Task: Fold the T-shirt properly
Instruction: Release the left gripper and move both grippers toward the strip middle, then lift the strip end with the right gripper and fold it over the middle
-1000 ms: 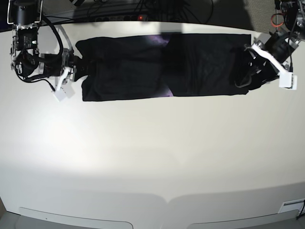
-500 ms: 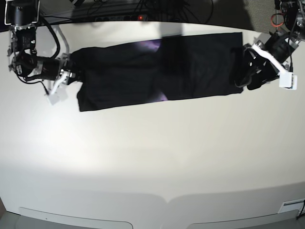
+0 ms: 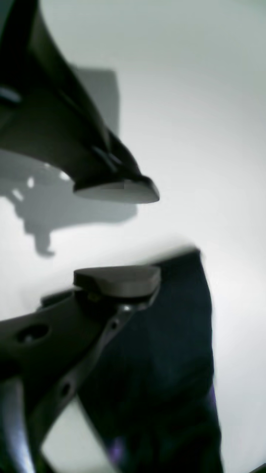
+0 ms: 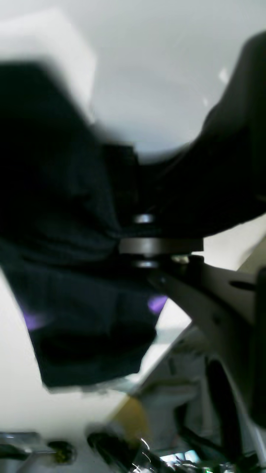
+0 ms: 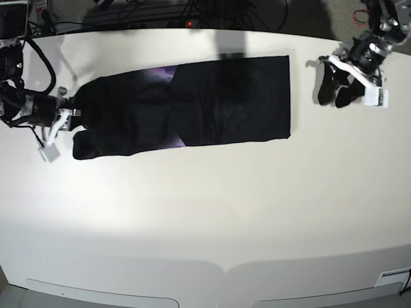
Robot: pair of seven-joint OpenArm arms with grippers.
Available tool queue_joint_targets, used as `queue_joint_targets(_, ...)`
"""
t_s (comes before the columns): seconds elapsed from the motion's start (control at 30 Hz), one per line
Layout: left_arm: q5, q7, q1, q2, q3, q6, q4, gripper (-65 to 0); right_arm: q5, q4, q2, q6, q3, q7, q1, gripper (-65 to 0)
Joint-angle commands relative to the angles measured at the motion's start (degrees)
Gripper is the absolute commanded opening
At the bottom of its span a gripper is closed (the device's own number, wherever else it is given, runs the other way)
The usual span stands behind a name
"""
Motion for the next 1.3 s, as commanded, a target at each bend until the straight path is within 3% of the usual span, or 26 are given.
queue_joint_targets(0.0,0.7,-3.1,-0.2,0.1,-0.2,-0.5,-1.2,-38.6,1.8,2.8,0.7,0.3,0.5,0.2,0.8,-65.0)
queue_joint_targets(0.07,3.9,-5.7,-1.1,0.2,-0.2,-0.5,-5.6,-38.6,1.8,6.4,-1.0,0.3,0.5,-1.1,0.8,-65.0)
queue_joint_targets(0.23,8.0,-6.0,-4.7,0.3,0.2,-0.5,-13.2,-38.6,1.6,13.5,-7.5,0.3,0.5,-3.6,0.9,-65.0)
queue_joint_targets(0.57,8.0,-4.7,-5.8,0.2,10.8,-0.5,-15.5,-38.6,1.4,19.5,-18.6,0.3,0.2,-4.7,0.8,-65.0)
queue_joint_targets(0.77,8.0,-4.7,-5.9,0.2,16.2,-0.5,-15.5,-38.6,1.3,19.5,-21.9,0.3,-7.3,-5.0,0.8,-65.0)
queue_joint_targets(1.0,7.8,-4.7,-5.9,0.2,16.3,-0.5,-15.5,-38.6,-6.5,19.5,-27.1,0.3,-18.8,-2.7,0.8,-65.0)
queue_joint_targets(1.27,7.5,-4.8,-5.9,0.2,16.3,-0.5,-15.5,-38.6,-17.9,19.3,-33.4,0.3,-24.5,1.4,0.8,-65.0)
